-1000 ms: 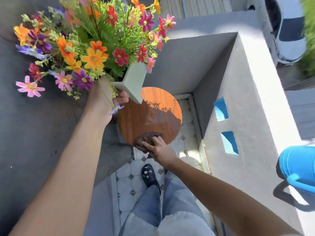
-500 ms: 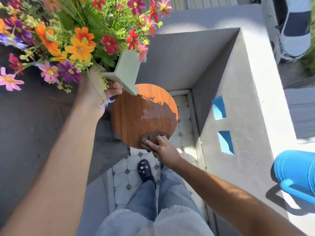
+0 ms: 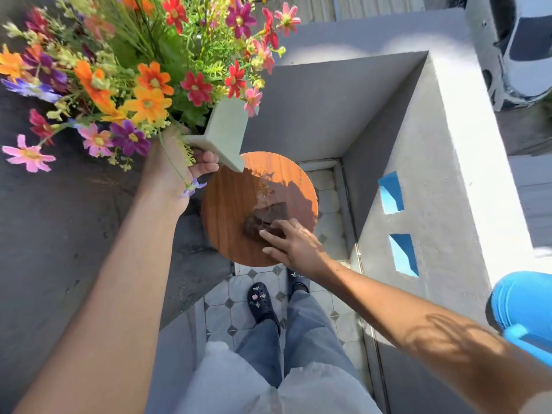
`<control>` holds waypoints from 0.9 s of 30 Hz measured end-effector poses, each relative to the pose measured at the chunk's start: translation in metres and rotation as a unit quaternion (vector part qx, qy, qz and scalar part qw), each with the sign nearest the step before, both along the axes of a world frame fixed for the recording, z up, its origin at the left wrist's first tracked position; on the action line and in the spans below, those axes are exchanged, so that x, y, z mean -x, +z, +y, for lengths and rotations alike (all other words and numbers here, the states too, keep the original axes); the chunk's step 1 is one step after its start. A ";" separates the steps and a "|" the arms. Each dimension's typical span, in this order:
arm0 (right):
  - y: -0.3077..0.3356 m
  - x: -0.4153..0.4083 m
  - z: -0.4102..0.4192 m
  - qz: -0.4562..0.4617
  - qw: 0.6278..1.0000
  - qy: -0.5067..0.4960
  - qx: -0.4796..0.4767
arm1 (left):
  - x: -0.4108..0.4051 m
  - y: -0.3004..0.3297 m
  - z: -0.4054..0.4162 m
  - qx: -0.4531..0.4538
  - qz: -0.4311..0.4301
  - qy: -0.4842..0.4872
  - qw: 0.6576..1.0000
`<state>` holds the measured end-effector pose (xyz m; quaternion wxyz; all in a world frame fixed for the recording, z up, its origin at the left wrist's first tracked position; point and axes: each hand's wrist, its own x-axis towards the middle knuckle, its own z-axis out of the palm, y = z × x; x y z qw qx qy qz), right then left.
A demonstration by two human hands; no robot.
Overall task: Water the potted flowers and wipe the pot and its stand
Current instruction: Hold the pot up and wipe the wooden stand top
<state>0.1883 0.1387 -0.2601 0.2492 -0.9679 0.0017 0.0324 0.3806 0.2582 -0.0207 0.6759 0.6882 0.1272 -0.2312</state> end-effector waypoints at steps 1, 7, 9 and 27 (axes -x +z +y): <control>-0.005 0.000 0.004 0.024 0.999 -0.027 -0.027 | -0.001 0.000 0.001 -0.005 -0.002 -0.003 1.000; 0.000 -0.019 0.033 0.022 0.994 -0.107 0.009 | -0.006 -0.004 0.000 -0.023 0.006 0.008 1.000; -0.003 -0.022 0.047 0.022 0.998 -0.063 0.008 | -0.008 -0.006 -0.001 -0.033 0.006 0.007 0.999; -0.013 -0.044 0.009 0.042 0.986 -0.154 -0.046 | -0.030 0.006 -0.009 0.009 0.002 0.015 1.000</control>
